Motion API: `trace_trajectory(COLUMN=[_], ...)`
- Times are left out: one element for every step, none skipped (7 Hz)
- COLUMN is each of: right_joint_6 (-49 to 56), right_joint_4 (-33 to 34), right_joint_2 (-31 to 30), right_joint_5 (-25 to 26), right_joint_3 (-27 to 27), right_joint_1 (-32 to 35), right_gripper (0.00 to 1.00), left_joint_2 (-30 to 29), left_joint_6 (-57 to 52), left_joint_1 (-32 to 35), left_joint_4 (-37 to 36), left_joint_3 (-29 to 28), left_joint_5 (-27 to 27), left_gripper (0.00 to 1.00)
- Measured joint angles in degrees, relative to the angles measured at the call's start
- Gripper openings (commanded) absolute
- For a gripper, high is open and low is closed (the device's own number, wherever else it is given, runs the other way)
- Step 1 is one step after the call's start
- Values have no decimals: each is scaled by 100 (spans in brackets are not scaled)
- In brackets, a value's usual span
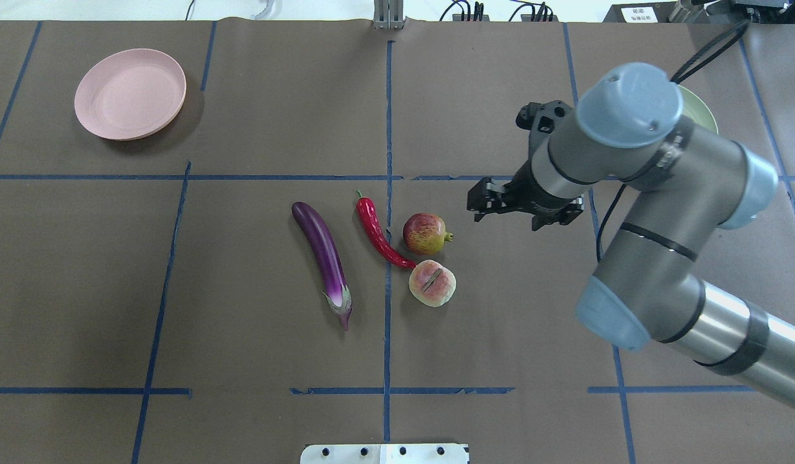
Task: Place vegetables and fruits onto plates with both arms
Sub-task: 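Move the right gripper over the pomegranate and grasp it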
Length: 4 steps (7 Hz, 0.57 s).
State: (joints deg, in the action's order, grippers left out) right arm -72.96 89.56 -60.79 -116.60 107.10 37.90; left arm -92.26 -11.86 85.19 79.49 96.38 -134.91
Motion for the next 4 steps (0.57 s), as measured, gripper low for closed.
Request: trace_trajectory(right_joint_6=[-474,-877,-1120,-1217], right_joint_4=[-18,-26,-27,-26], right_joint_2=[502,938,1216,1377], right_joint_5=[240,440,573,679], right_joint_3=[-490,-972,-1324,-1587], right_joint_1=[-210,-347,-429,-463], right_gripper=[100,100,100,100], left_joint_2=[-1,-2,-2,-2], left_joint_6=[0,0,0,0], left_joint_1=[-2,-3,-3,-3], left_joint_4=[50,104,126,134], left_joint_3=[-1,-4,-9,-10], left_joint_5=[0,0,-2,-13], left_gripper=[100,100,100,100])
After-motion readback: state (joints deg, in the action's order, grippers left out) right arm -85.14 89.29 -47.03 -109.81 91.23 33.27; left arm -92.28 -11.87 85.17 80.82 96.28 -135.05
